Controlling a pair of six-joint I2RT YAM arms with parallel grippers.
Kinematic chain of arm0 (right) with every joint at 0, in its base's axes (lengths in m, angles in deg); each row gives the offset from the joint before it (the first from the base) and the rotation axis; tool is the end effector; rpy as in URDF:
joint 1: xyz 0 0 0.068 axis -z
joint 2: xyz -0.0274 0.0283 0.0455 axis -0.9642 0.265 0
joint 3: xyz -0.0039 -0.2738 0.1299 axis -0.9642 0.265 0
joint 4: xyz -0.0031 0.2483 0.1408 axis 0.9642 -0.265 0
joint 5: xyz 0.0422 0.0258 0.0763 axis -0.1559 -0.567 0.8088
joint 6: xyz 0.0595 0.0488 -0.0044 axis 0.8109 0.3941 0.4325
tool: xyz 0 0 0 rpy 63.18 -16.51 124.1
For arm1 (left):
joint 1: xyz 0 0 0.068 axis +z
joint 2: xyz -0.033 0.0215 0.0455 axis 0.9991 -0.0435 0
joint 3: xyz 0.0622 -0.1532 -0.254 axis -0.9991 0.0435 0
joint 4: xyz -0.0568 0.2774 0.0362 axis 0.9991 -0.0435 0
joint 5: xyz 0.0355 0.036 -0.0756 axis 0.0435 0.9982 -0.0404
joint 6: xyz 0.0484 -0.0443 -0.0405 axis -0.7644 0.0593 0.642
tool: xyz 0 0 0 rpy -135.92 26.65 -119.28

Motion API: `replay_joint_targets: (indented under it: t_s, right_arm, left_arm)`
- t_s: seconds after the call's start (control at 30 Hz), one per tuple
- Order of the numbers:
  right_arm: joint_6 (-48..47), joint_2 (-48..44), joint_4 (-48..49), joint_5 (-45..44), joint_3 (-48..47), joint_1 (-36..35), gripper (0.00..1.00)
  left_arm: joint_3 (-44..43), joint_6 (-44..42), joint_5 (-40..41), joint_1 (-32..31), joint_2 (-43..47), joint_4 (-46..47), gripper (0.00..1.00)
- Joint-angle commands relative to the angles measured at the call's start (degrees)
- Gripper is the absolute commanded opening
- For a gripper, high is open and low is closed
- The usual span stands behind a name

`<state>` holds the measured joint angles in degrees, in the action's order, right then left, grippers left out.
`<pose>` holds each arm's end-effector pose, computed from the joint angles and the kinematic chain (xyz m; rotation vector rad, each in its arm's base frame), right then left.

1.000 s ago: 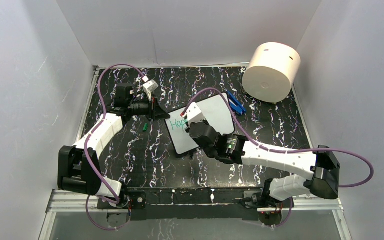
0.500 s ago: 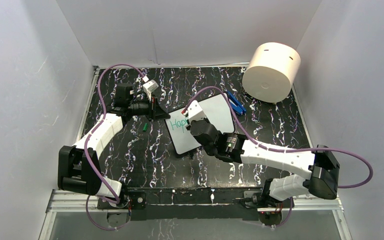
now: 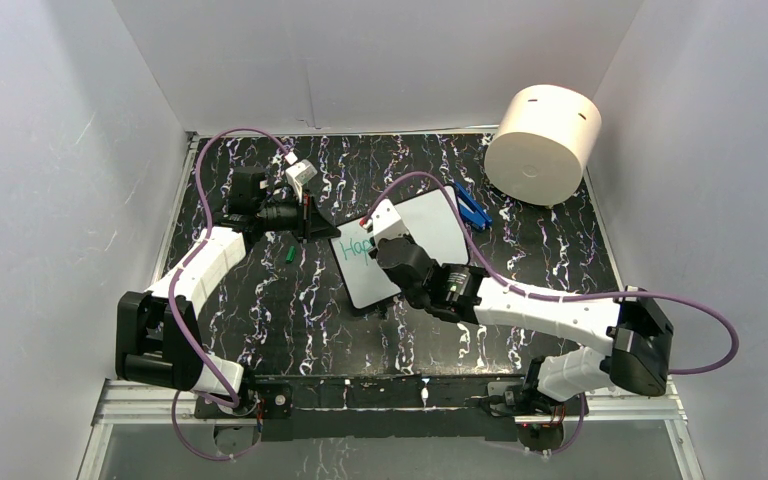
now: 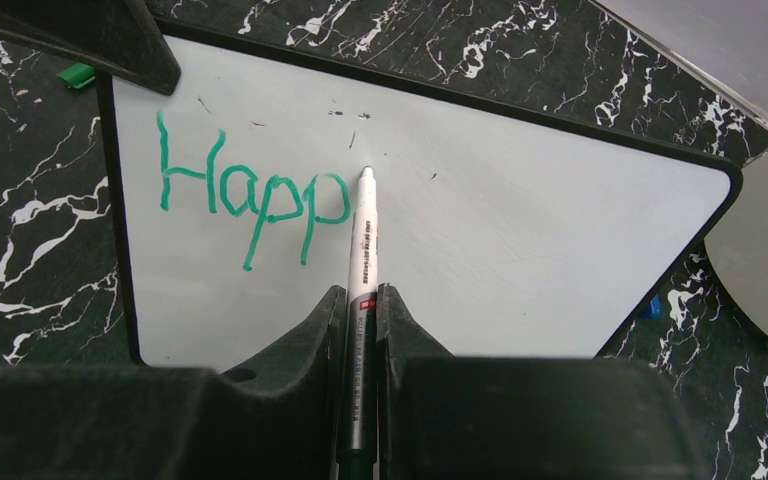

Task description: Write a sentence on the whiteboard

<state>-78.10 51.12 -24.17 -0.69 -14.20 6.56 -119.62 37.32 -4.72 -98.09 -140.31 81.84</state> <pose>0.1688 0.2990 0.3190 -0.5771 1.7949 0.0975 0.3235 -0.1149 0.2839 0.7729 1.8832 -1.0955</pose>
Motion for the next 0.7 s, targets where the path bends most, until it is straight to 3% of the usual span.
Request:
replay_joint_targets:
  t_s: [0.0,0.67]
  right_arm:
    - [-0.66,0.93,3.64,-0.03,-0.92,0.95,0.0]
    - [0.21,-0.59,-0.3,1.95,-1.02,1.81,0.0]
  left_arm:
    - [0.34,-2.46,3.99,-1.1,-1.87,-4.06,0.0]
    - [0.31,-2.5,4.43,-1.1,-1.69,-4.1,0.0]
